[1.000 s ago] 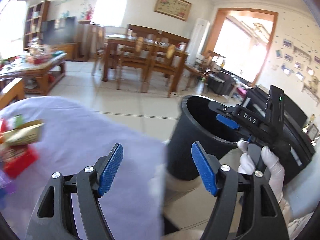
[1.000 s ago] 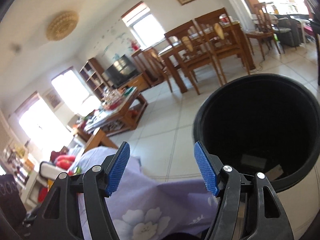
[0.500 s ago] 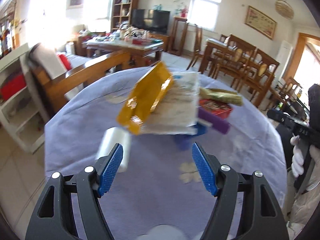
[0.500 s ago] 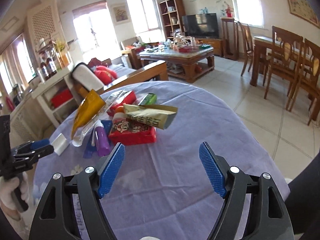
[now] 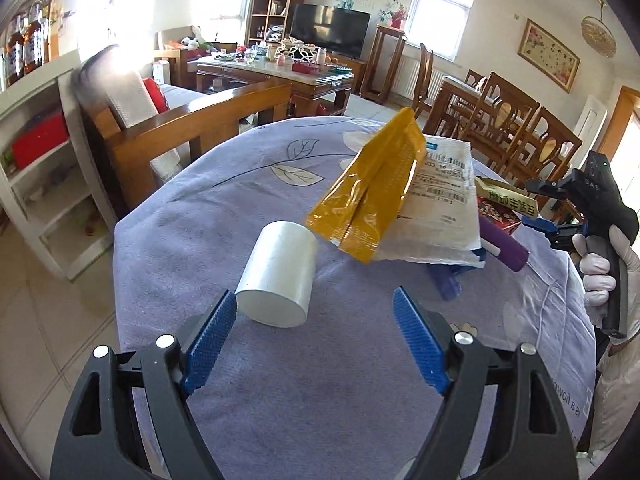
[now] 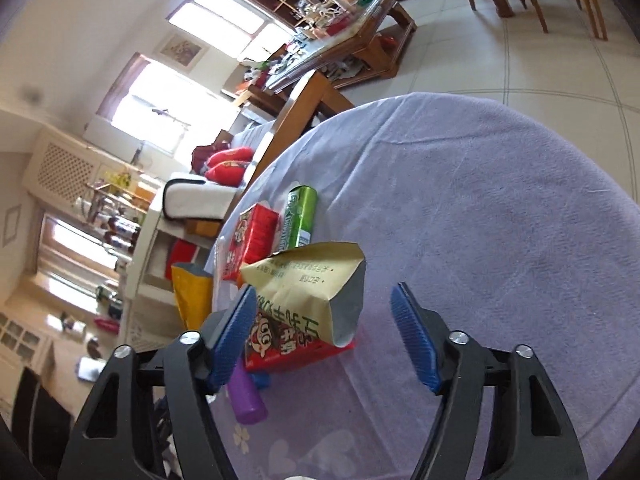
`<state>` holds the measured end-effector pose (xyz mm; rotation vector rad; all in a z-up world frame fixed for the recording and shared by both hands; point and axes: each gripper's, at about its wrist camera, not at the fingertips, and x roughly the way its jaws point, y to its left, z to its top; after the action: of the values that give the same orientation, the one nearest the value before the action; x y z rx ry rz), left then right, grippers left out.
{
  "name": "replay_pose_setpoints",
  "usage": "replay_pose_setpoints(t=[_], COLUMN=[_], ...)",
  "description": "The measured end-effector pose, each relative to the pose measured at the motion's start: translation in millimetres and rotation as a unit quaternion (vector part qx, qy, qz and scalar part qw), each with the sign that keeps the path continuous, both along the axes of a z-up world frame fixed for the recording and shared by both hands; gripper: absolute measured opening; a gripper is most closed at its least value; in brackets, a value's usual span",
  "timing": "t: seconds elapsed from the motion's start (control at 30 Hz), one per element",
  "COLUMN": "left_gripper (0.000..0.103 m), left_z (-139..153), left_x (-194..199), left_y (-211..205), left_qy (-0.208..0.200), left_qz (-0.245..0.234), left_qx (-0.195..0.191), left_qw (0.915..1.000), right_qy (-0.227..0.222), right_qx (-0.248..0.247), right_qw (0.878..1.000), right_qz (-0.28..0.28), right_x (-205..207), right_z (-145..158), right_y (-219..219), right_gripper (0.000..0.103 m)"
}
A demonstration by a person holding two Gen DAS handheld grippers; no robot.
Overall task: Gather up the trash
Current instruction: 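Grasp the white paper roll with left tool while right tool grasps a wrapper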
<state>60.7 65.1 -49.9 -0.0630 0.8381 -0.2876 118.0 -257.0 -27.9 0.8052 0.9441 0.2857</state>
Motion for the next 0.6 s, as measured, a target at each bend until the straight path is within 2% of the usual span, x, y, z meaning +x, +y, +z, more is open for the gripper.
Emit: replay_pose_setpoints(t=[0.1,0.2,0.27,0.33,0.47,0.6], left_gripper=[0.080,0.078,0.073,0.058,0.042,0.040], left_z=[-2.6,-6.3,-8.8,-12.8,-15.1,-17.2], left_x=[6.7,15.8,21.0,25.3,29.0,33.2], left_y=[4.5,5.8,6.7,8.1,11.5,13.8], left_qy=[0.014,0.033,0.043,0.056,0.056,0.056], left_qz=[-0.011,-0.009,-0.009,-0.008,0.003,0.004], left_qx=[-0.019,-0.017,-0.024,-0.033,-0.037,-0.040], left_qw=[0.9997,0.9993,0.9987,0.9979,0.9977,0.9976], right_qy=[-0.002,-0.009,-0.016,-0.021,-0.037,-0.052], right_qx=[0.020,0.028,0.031,0.035,0.041,0.048], right_qw=[1.000,1.000,0.999,0.999,0.998,0.997], right_qz=[0.006,0.006,0.007,0.007,0.005,0.004], right_x=[8.4,13.0,11.4,10.9,6.2,-2.8], right_z=[-5.7,-8.7,-10.3,-9.5,-7.0,-0.7], right_y=[3.7,6.8,10.3,9.8,14.4,15.5], right_gripper=[0.045,0.031,0.023,0.015,0.009,0.004])
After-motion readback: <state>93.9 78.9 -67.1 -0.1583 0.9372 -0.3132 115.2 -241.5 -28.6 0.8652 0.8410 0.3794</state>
